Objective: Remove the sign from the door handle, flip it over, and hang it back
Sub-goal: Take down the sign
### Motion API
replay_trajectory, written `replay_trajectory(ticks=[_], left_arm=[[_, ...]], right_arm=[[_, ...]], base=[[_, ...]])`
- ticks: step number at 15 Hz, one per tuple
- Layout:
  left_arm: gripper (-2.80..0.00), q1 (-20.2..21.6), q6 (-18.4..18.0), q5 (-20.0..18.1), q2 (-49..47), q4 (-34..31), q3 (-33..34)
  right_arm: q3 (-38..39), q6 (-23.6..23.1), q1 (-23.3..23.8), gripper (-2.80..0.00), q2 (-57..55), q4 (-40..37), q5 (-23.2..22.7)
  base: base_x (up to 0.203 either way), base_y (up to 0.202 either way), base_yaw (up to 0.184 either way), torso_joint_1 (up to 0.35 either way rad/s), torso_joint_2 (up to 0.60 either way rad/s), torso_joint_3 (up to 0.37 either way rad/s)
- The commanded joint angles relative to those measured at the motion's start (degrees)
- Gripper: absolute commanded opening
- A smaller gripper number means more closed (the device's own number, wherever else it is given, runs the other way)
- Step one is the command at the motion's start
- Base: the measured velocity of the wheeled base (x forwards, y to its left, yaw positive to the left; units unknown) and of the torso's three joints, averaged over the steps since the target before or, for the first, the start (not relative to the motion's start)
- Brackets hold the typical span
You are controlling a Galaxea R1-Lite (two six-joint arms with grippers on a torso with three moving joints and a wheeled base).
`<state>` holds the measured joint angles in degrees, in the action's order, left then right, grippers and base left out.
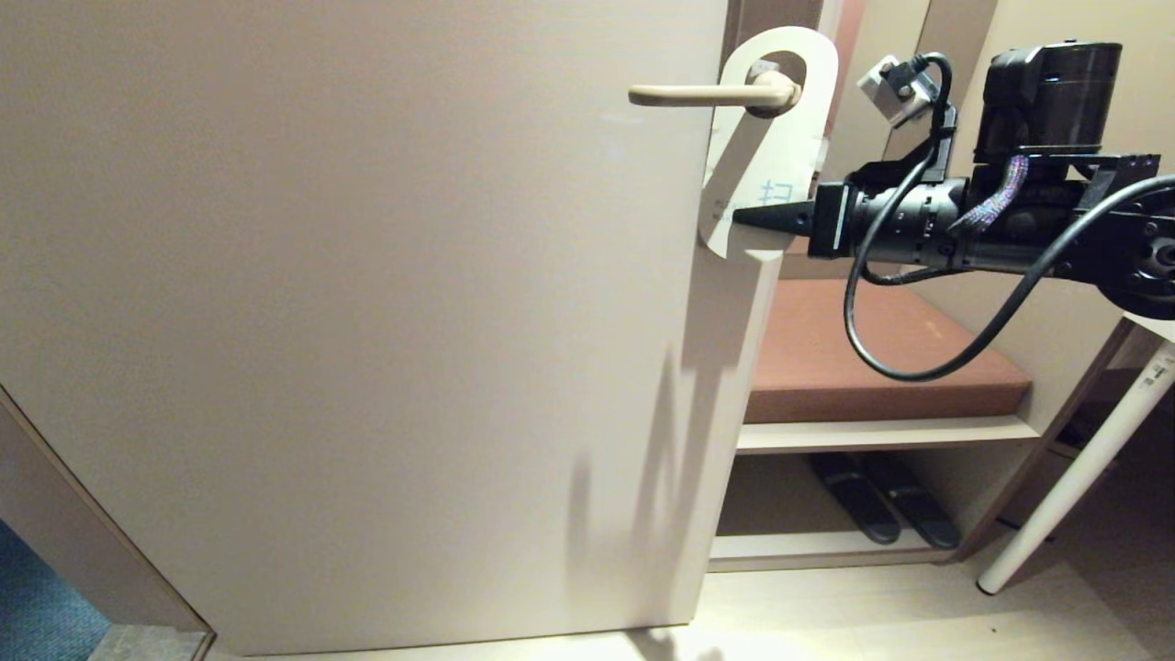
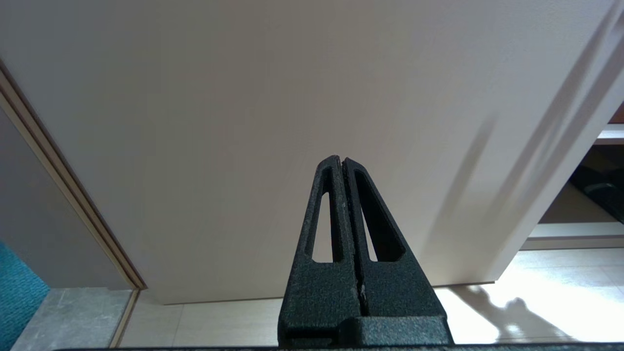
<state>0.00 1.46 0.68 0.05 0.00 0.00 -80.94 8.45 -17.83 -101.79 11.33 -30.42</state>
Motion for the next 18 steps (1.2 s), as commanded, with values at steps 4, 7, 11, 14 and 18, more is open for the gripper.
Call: replay_trajectory(ticks=[4, 7, 11, 14, 18], left_arm=[[-2.80, 0.00, 0.04, -0.06, -0.05, 0.00, 0.00], [-2.80, 0.00, 0.04, -0.04, -0.05, 0.00, 0.00], [-2.80, 0.00, 0.04, 0.03, -0.05, 0.00, 0.00], [-2.80, 0.00, 0.04, 0.03, -0.05, 0.00, 0.00], [-2.80, 0.00, 0.04, 0.03, -0.05, 0.00, 0.00]], right_arm=[[2.45, 2.36, -2.48, -2.80, 1.42, 2.65, 4.05], [3.81, 2.27, -3.21, -2.80, 1.85, 2.90, 5.95], [4.81, 2.27, -5.11, -2.80, 1.50, 5.77, 9.82], [4.83, 2.27, -6.77, -2.80, 0.98, 6.08, 13.37], [4.73, 2.04, -8.15, -2.80, 0.20, 6.08, 15.79]], base=[[0.000, 0.000, 0.000, 0.000, 0.00, 0.000], [0.000, 0.000, 0.000, 0.000, 0.00, 0.000], [0.000, 0.000, 0.000, 0.000, 0.00, 0.000], [0.000, 0.000, 0.000, 0.000, 0.00, 0.000], [0.000, 0.000, 0.000, 0.000, 0.00, 0.000]])
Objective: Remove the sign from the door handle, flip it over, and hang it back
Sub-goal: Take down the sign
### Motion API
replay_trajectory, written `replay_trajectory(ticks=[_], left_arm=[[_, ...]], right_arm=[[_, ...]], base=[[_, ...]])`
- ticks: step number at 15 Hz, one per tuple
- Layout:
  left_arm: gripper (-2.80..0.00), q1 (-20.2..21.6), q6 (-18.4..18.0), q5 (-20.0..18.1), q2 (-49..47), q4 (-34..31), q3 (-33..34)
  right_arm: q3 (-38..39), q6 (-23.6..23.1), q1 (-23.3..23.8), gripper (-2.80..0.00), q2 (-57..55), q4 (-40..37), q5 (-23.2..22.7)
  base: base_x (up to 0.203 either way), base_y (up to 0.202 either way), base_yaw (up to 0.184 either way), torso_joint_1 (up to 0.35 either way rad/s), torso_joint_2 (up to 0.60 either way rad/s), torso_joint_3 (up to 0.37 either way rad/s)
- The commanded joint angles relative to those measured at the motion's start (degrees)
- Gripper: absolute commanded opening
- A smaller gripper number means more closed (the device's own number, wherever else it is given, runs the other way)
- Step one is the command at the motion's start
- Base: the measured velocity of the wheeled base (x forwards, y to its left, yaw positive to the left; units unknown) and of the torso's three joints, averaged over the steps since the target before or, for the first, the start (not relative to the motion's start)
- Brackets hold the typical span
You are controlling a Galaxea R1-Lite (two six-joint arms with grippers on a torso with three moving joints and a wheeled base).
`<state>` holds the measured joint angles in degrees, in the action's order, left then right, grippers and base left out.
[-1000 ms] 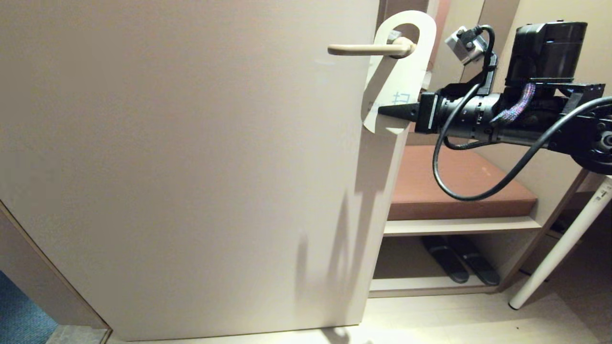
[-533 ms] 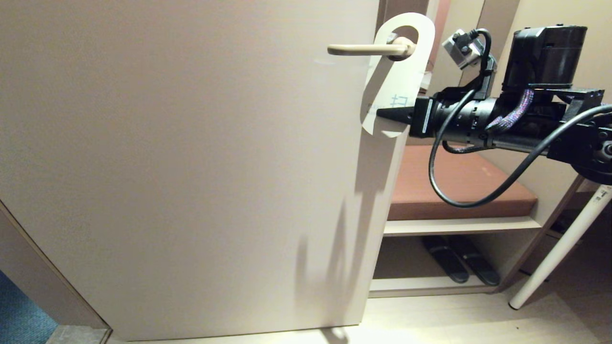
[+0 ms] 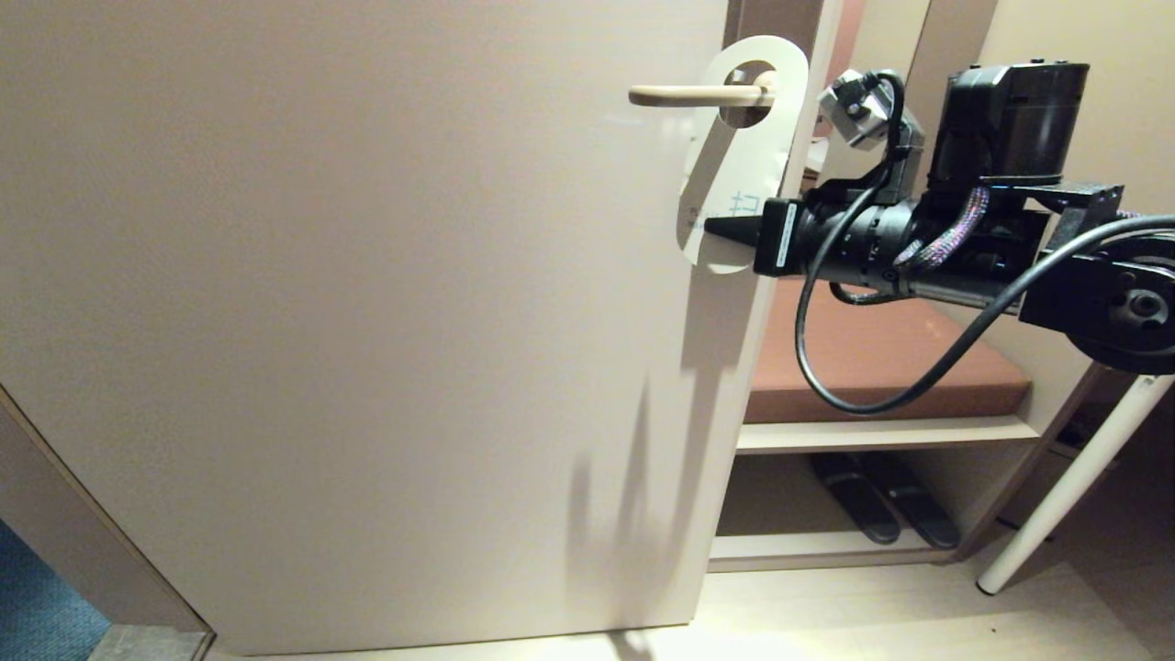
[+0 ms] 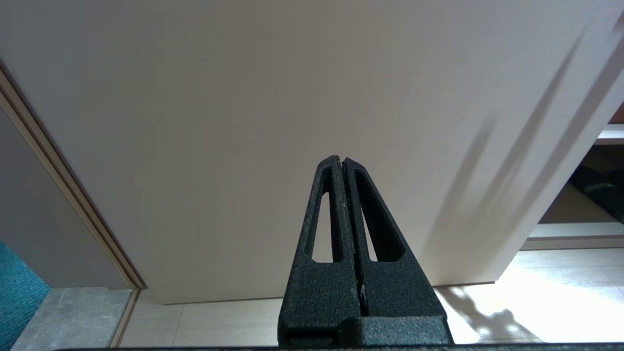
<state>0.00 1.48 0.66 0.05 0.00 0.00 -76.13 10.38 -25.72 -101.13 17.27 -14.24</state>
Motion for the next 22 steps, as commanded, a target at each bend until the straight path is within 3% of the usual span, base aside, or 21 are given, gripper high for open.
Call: replay_trajectory(ticks=[1, 6, 12, 22], left_arm=[[-2.80, 0.00, 0.02, 0.04, -0.05, 0.00, 0.00], [-2.80, 0.00, 0.02, 0.04, -0.05, 0.00, 0.00], [-2.80, 0.00, 0.02, 0.04, -0.05, 0.00, 0.00], [-2.80, 0.00, 0.02, 0.04, -0.05, 0.00, 0.00]], right_arm=[[-0.30, -0.11, -0.47, -2.80, -0.90, 0.10, 1.01], [-0.94, -0.45, -2.92, -2.80, -2.40, 0.11, 5.81], [-2.80, -6.23, -4.42, -2.80, -3.90, -0.24, 8.77], [-9.24, -7.04, -6.21, -2.80, -7.04, -5.13, 14.40]], base=[[0.000, 0.000, 0.000, 0.000, 0.00, 0.000], [0.000, 0.000, 0.000, 0.000, 0.00, 0.000], [0.000, 0.000, 0.000, 0.000, 0.00, 0.000], [0.000, 0.000, 0.000, 0.000, 0.00, 0.000]])
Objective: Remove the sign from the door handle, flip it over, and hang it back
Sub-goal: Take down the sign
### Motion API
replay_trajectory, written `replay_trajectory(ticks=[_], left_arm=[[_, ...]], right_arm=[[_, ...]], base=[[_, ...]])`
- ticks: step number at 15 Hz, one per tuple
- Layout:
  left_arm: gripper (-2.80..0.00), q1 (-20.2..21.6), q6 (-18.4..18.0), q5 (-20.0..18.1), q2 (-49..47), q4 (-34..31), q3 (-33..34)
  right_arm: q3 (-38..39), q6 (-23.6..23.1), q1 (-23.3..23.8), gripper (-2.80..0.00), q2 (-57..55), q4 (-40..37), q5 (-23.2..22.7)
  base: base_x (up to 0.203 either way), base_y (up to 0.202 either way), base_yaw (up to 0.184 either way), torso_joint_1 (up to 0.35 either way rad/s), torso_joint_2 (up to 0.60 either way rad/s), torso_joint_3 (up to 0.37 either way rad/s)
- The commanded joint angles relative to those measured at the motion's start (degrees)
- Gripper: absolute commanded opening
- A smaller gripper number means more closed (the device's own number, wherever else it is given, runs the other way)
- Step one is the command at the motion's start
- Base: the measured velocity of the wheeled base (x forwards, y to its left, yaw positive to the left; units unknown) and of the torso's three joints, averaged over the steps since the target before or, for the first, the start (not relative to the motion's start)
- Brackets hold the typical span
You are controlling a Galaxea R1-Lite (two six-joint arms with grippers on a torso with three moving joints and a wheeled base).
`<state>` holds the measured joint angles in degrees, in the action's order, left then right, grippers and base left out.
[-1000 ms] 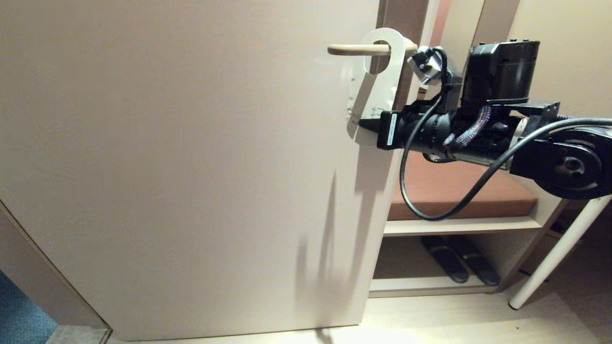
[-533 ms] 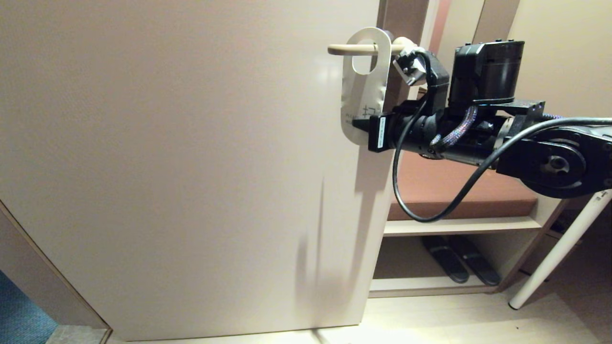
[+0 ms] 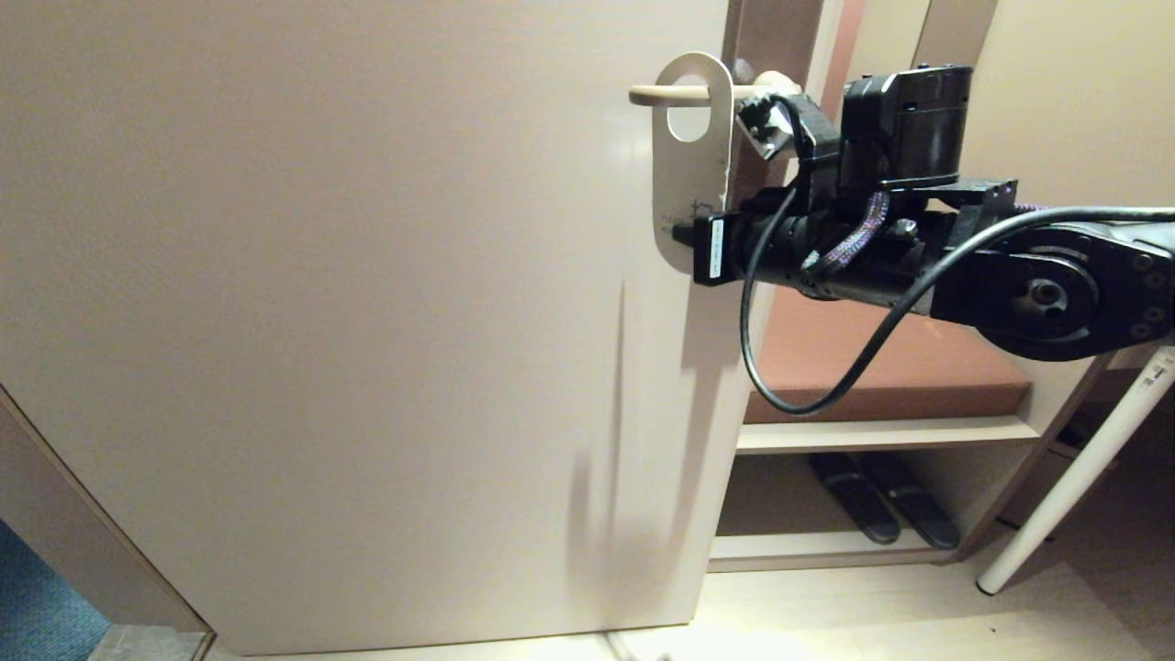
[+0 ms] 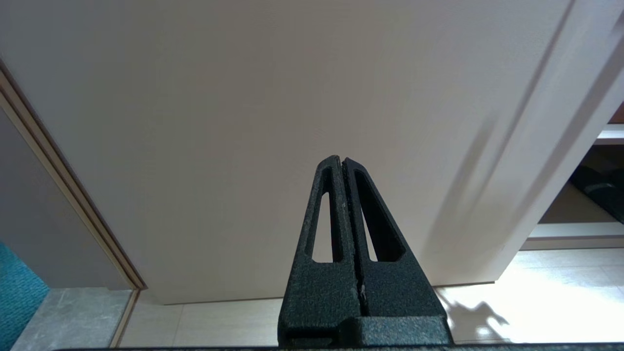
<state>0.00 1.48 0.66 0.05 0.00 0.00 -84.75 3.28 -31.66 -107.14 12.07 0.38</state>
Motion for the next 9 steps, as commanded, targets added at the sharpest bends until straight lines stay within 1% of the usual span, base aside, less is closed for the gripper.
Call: replay_trajectory(ticks=[1, 5, 9], left_arm=[[-2.80, 0.00, 0.02, 0.04, -0.05, 0.00, 0.00], [-2.80, 0.00, 0.02, 0.04, -0.05, 0.00, 0.00], [-2.80, 0.00, 0.02, 0.04, -0.05, 0.00, 0.00]], right_arm=[[-1.52, -0.07, -0.80, -2.80, -1.74, 0.06, 1.20], [-2.86, -0.04, -2.89, -2.80, -3.33, -0.03, 5.23], [-3.89, 0.29, -4.02, -2.80, -3.96, -0.39, 5.80]], base=[[0.000, 0.000, 0.000, 0.000, 0.00, 0.000], [0.000, 0.000, 0.000, 0.000, 0.00, 0.000], [0.000, 0.000, 0.000, 0.000, 0.00, 0.000]])
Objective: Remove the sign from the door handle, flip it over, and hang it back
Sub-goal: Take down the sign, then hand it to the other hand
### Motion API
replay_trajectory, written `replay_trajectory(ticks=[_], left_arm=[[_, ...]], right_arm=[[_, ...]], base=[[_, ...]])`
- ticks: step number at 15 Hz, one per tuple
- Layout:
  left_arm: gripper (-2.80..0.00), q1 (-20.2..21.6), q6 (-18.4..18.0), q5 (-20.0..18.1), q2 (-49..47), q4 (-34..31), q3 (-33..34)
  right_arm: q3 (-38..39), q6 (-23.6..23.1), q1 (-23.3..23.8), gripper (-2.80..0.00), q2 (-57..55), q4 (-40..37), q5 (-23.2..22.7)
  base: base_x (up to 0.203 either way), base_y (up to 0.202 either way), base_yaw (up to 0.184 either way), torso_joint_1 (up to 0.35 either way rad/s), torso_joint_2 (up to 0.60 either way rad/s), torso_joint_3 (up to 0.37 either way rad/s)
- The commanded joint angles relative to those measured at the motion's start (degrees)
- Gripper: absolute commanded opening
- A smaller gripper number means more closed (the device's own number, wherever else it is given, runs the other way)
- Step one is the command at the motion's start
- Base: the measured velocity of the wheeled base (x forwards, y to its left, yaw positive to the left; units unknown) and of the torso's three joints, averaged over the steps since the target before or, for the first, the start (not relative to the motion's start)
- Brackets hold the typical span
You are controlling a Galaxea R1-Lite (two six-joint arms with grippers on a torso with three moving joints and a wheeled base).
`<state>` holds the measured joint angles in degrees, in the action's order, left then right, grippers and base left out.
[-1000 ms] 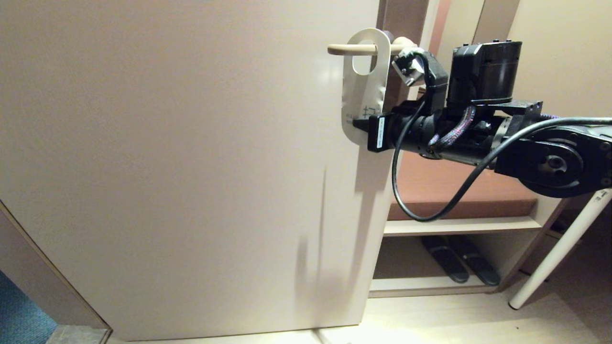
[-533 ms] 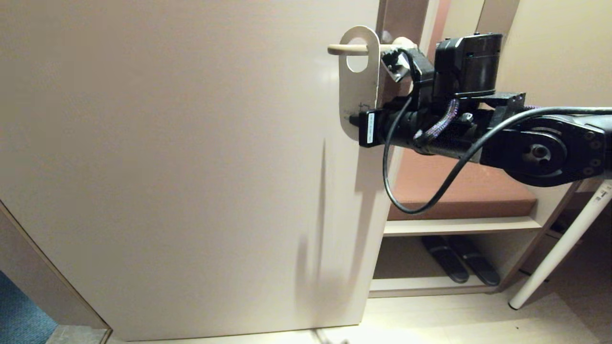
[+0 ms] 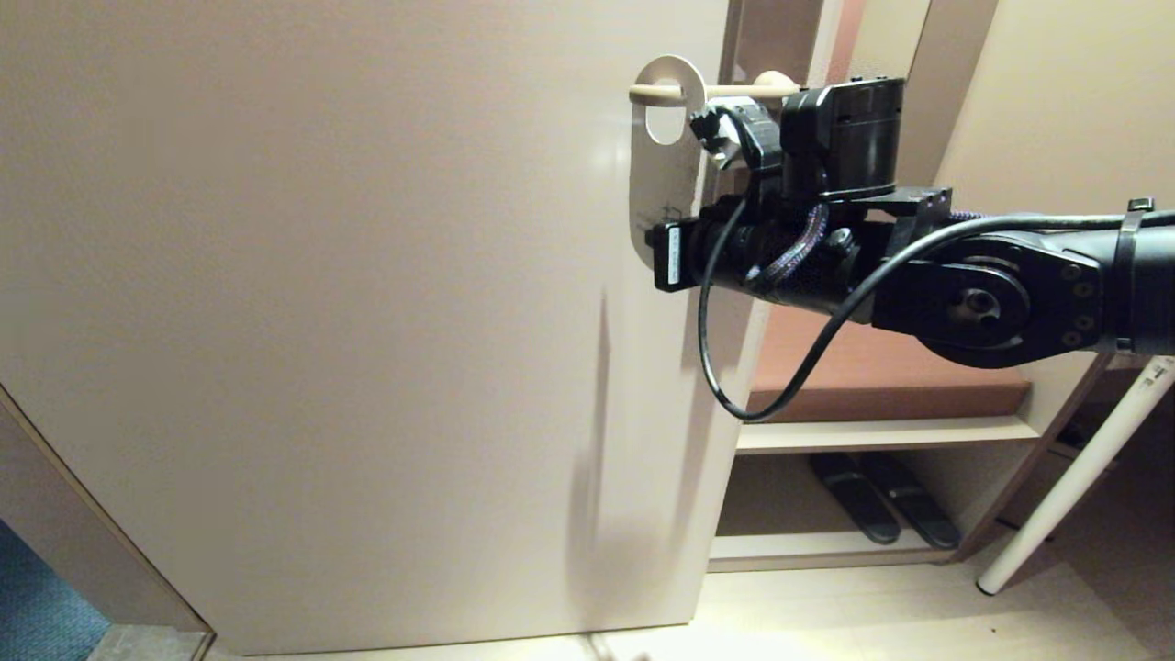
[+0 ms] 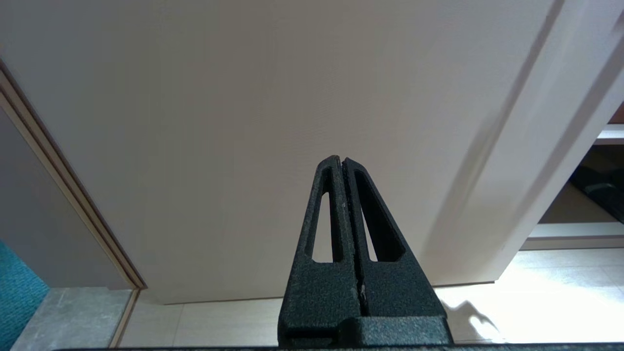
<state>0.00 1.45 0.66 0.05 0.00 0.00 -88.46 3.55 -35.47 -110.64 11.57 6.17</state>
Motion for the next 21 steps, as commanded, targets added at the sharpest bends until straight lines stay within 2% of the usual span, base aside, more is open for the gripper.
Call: replay_trajectory(ticks=[1, 14, 18, 21], left_arm=[[-2.80, 0.00, 0.04, 0.04, -0.05, 0.00, 0.00], [-2.80, 0.00, 0.04, 0.04, -0.05, 0.00, 0.00], [-2.80, 0.00, 0.04, 0.04, -0.05, 0.00, 0.00], [-2.80, 0.00, 0.04, 0.04, -0.05, 0.00, 0.00]], right_arm=[[-0.97, 0.05, -0.55, -2.80, -0.73, 0.10, 0.14], [-4.91, 0.41, -3.87, -2.80, -2.56, 0.30, 0.16], [-3.22, 0.41, -4.70, -2.80, -0.41, 0.13, -0.11], [0.86, 0.38, -5.02, -2.80, 2.94, 0.12, -0.66]], base=[[0.000, 0.000, 0.000, 0.000, 0.00, 0.000], [0.000, 0.000, 0.000, 0.000, 0.00, 0.000], [0.000, 0.000, 0.000, 0.000, 0.00, 0.000], [0.000, 0.000, 0.000, 0.000, 0.00, 0.000]])
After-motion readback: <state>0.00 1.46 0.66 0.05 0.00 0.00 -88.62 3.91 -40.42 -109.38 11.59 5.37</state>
